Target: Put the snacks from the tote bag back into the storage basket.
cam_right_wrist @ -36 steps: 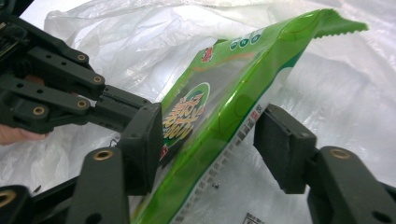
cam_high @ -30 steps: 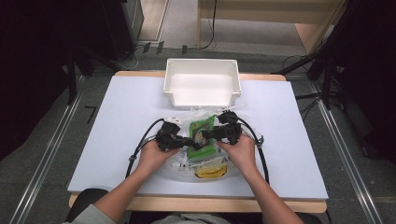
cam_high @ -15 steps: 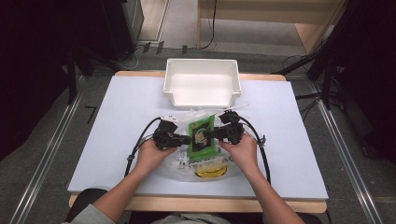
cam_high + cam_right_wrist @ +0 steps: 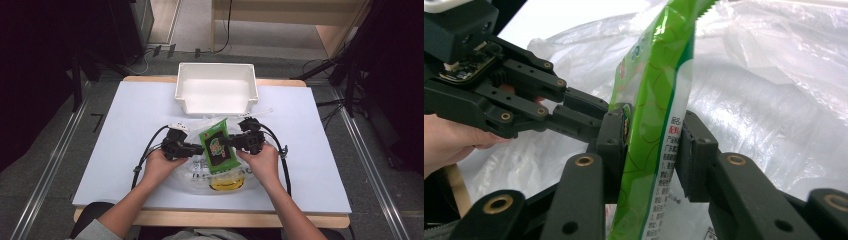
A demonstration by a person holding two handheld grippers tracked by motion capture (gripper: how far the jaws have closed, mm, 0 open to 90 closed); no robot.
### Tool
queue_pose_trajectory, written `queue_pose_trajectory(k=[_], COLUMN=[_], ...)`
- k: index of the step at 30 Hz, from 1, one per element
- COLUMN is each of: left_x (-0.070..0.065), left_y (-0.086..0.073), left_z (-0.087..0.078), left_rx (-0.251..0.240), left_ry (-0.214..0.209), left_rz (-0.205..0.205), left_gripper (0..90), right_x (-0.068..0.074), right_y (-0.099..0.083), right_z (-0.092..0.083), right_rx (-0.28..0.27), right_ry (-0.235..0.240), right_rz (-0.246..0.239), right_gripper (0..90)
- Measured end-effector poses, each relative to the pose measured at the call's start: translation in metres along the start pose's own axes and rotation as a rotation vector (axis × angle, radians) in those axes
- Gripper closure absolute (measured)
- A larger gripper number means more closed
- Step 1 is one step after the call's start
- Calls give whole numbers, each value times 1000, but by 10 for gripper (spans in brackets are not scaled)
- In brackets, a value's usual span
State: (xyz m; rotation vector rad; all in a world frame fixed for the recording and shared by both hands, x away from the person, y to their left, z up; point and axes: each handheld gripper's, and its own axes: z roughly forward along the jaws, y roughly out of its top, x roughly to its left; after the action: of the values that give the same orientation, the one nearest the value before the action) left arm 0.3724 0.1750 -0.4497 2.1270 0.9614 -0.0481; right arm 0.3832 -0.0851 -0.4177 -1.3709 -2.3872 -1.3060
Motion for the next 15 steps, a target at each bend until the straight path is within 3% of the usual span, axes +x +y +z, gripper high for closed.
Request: queue_pose_trajectory(k=[15], left_x=[0], left_y=[-1], left_z=[-1], left_rx=[3], left_ry=[-37], left_rz=[-10], left_gripper=[704], right_x=[8], right_y=[3], right_z=[-14], right_rx=[-52], right_ry=[-5], right_rz=[-34], right_gripper=[733])
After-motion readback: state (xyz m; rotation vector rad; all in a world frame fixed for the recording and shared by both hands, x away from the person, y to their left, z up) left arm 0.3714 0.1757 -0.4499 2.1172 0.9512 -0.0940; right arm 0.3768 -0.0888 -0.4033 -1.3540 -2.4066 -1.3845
